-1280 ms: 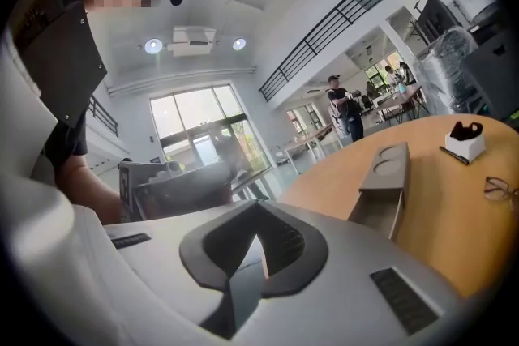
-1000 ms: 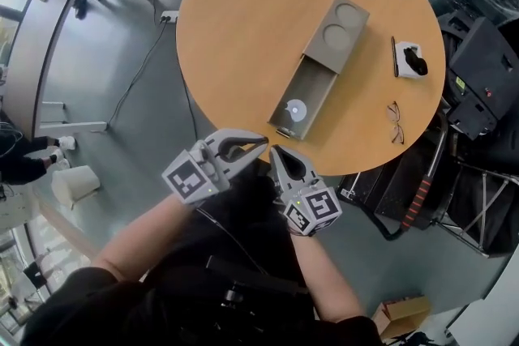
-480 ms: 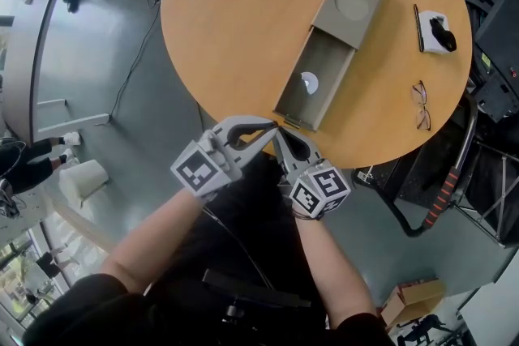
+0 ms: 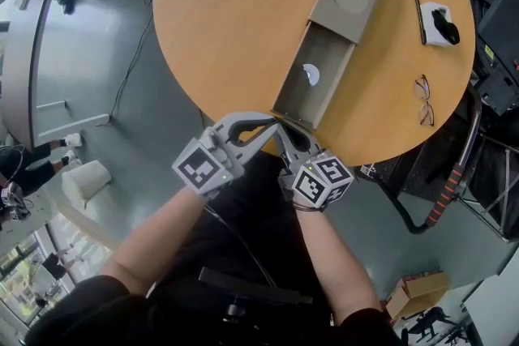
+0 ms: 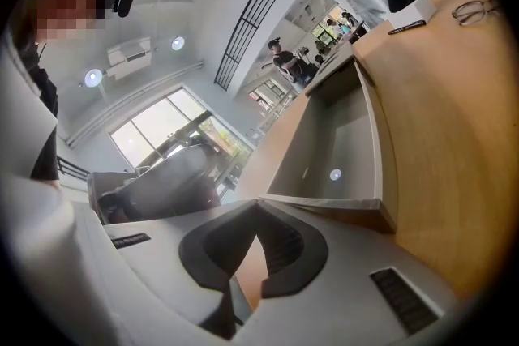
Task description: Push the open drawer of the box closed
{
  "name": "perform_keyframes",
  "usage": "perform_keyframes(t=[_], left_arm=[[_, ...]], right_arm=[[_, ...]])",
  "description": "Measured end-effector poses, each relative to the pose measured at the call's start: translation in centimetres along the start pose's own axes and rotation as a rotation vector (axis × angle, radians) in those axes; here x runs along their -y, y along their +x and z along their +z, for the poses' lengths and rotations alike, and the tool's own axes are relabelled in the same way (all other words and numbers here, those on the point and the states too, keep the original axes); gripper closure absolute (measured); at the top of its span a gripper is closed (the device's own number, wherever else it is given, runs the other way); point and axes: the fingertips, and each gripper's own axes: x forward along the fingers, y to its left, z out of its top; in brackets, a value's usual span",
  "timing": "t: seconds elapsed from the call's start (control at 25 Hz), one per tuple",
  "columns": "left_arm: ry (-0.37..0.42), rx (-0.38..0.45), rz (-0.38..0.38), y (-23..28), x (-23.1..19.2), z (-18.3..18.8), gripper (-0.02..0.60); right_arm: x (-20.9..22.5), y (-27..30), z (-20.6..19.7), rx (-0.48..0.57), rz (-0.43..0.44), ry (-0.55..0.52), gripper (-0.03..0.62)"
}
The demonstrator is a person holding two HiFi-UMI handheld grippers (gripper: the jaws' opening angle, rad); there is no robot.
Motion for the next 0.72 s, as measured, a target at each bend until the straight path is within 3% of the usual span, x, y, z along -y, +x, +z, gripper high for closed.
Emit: perform_keyframes(t=[0.72], left_arm=[[-0.029, -0.015, 0.016, 1.1, -1.5, -1.4, 0.549]], right_arm=[[1.2, 1.2, 1.0, -0.017, 0.002, 0.047, 0.586]])
